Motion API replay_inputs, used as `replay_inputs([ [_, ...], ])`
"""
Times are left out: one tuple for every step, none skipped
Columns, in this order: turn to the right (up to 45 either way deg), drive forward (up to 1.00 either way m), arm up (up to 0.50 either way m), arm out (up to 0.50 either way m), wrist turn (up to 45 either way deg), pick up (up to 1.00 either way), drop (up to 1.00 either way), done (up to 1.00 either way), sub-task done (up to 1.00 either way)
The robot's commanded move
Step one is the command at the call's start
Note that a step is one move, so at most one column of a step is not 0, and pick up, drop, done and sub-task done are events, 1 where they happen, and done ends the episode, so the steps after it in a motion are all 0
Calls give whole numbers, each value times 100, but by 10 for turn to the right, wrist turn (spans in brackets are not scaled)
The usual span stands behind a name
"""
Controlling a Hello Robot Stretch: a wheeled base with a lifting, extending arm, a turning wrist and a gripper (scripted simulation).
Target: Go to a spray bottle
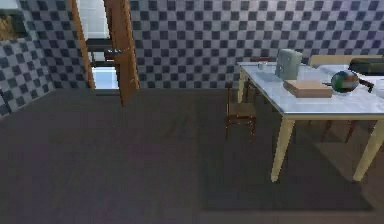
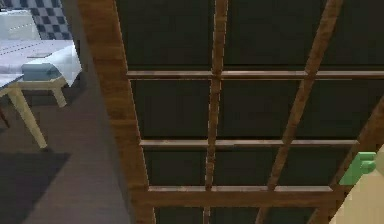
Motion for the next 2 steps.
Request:
replay_inputs([
  [0,15,0,0,0,0,0,0,0],
  [-240,0,0,0,0,0,0,0,0],
])
